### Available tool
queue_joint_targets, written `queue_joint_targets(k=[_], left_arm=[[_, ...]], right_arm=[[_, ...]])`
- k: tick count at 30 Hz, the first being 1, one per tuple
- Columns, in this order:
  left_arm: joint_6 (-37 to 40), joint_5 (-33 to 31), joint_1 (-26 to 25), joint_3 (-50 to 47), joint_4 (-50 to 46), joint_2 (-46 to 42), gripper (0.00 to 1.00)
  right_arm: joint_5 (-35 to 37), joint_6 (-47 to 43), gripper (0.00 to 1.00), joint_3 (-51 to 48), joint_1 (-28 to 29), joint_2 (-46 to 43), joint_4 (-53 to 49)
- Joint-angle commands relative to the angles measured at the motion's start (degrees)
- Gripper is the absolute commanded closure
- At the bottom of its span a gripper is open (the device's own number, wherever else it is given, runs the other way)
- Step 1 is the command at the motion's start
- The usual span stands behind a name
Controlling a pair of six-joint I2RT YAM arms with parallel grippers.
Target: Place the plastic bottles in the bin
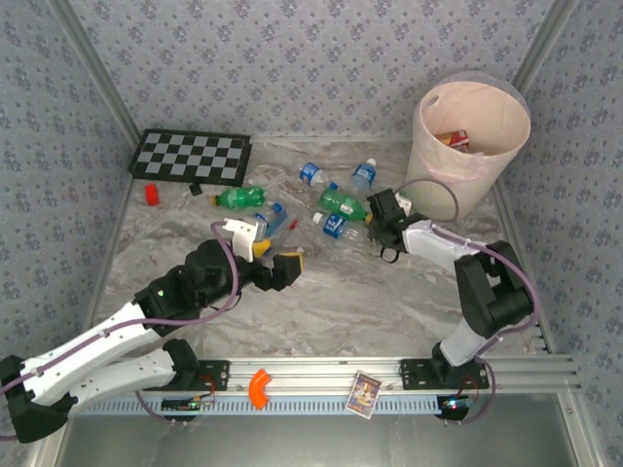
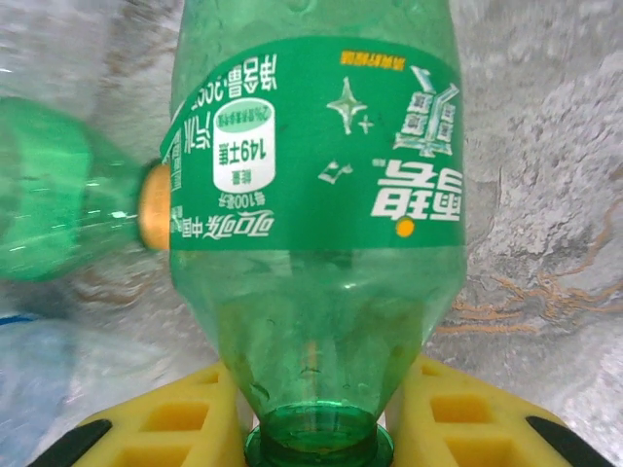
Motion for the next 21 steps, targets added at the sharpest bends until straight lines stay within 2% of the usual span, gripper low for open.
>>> queue_joint_targets(k=[1,14,17,21], left_arm=[[-0.5,-0.2,0.2,-0.4,0.3,-1.1,0.00],[-0.7,-0.2,0.2,-0.6,0.7,-1.8,0.00],[-0.7,-0.1,0.2,-0.7,0.7,-1.9,0.00],[-0.9,0.0,0.2,-0.7,0.7,-1.8,0.00]], right_arm=[[5.0,-3.6,0.67,2.3,1.7,-5.1,-3.4],[3.0,-12.3,0.70,8.0,4.1,-20.8,-7.0],[1.6,-13.5,0.70,10.1,3.2,-23.4,-8.2],[-2.3,-13.3,0.70,15.6,-1.5,-24.6,-9.4]])
